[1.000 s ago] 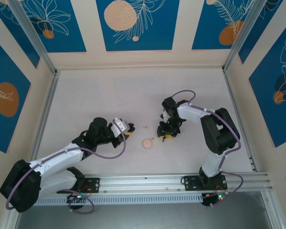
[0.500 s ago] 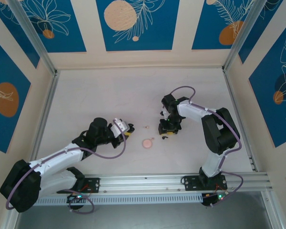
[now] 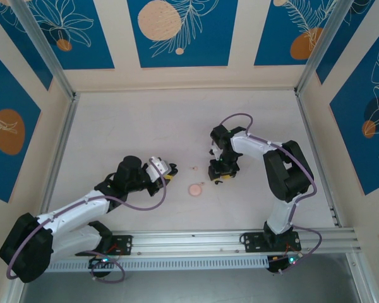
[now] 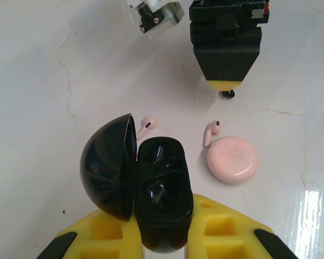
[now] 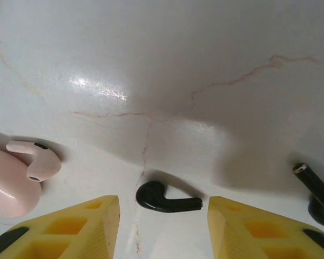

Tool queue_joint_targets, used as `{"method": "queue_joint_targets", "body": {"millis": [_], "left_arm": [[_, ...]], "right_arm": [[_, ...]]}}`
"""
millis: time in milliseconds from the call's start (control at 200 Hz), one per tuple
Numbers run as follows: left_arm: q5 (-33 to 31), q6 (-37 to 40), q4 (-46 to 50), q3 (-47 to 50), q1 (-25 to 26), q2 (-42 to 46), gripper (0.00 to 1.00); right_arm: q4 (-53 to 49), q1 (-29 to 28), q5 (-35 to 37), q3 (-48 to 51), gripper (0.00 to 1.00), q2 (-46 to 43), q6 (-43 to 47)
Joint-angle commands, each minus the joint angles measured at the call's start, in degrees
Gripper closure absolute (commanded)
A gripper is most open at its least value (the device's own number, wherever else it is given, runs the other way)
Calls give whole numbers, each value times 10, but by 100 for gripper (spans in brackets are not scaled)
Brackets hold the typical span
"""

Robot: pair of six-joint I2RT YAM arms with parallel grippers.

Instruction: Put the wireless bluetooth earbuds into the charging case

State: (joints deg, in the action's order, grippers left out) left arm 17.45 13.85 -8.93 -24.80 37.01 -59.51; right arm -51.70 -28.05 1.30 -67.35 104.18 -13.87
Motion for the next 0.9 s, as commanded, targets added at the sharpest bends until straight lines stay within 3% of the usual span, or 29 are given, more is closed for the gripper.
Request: {"method": "queue_joint_targets", "body": {"millis": [0,395,895], "left_arm": [[-1,-7,-7,1,3,5,85],[0,-7,-8,1,3,4,85],[2,-14,-20,5,3,-5,85]], "right_arm": [[-10,2,-34,13,53,10,6],[-3,2,-79,35,54,-10,2],[-36,5,-28,2,54,-61,15]]}}
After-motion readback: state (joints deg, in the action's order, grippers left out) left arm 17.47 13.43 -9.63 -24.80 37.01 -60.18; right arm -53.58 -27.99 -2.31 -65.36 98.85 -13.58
